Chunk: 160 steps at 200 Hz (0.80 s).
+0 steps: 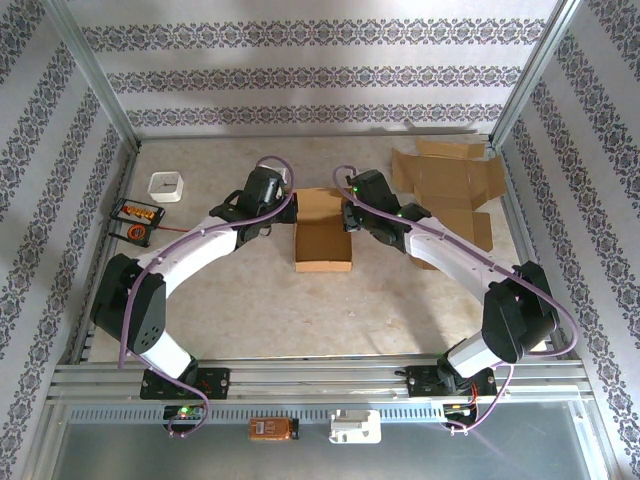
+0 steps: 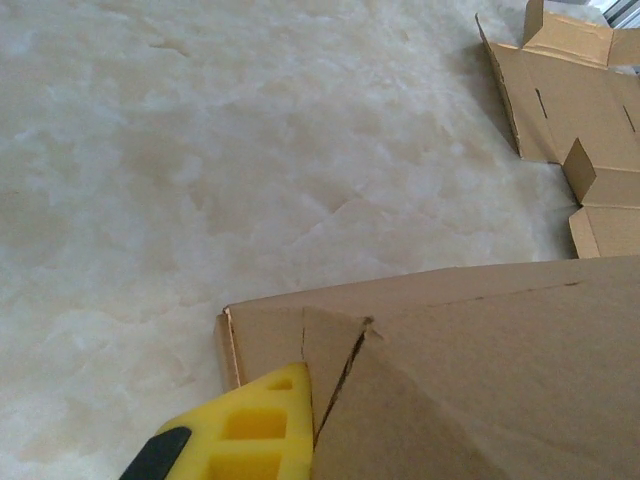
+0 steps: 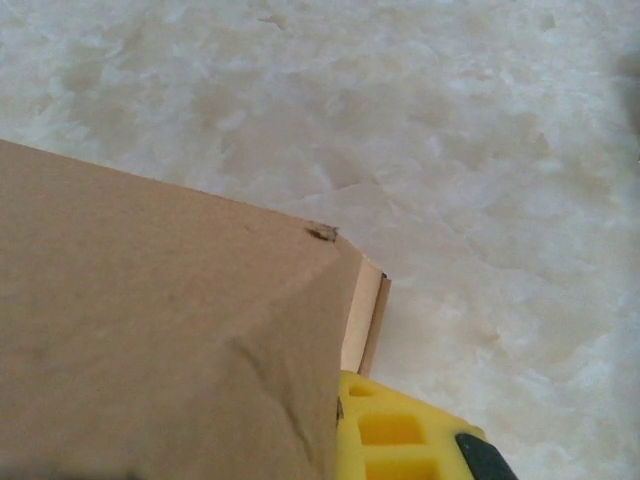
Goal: Fold the paper box
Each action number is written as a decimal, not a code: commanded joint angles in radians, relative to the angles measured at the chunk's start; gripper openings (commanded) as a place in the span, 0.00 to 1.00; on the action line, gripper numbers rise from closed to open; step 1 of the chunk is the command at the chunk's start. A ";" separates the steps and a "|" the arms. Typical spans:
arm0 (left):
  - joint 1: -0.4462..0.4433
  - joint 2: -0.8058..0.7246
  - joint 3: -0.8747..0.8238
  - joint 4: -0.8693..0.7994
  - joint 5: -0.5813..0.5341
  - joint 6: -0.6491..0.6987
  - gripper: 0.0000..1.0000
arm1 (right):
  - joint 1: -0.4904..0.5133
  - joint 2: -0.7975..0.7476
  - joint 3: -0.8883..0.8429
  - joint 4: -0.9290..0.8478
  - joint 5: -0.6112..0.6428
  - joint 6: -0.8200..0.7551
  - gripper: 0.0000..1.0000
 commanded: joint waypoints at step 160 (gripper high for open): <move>-0.100 -0.132 -0.198 0.041 0.030 -0.072 0.43 | 0.072 -0.135 -0.186 0.018 -0.033 0.047 0.37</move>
